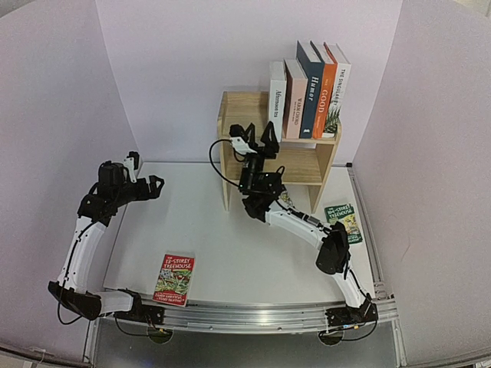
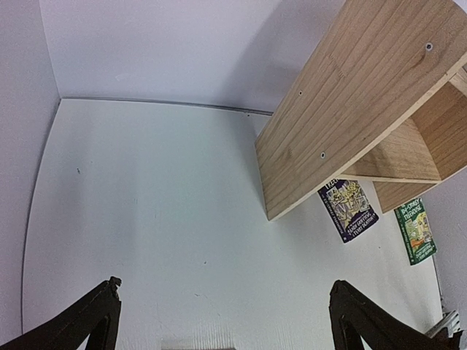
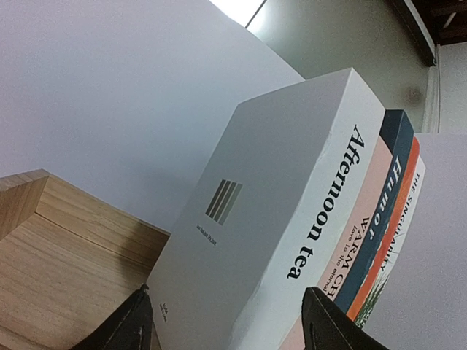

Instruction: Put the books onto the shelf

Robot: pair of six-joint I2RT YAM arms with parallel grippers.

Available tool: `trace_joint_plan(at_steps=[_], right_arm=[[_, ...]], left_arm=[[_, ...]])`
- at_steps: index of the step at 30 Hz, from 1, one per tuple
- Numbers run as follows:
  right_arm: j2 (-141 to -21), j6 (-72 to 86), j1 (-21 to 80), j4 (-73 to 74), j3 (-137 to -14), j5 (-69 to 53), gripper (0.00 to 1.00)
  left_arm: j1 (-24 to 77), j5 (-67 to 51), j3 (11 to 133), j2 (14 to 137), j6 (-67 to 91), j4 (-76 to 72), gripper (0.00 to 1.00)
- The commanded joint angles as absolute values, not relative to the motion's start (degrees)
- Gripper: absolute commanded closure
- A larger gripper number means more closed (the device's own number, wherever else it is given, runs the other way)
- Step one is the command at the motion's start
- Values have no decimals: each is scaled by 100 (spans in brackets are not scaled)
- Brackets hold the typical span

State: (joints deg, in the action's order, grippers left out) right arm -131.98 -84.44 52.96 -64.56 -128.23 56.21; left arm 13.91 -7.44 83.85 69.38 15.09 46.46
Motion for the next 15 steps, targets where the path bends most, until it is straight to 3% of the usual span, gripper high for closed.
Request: trace_joint_plan(at_steps=[1,6,15], right_arm=[[-12666,-8125,5157,-6741,-12569,5926,33],[-12631,-7614,5052,-6283,-12528,5917,35],[-13277,-7828,4886,-6136,-13546,5995,38]], left_arm=[[1392,-826,8385,6906,1570,4581,0],[1390,-825,8383,6902,1579,4595,0],[1395,-791,8358,6871,1566,4605,0]])
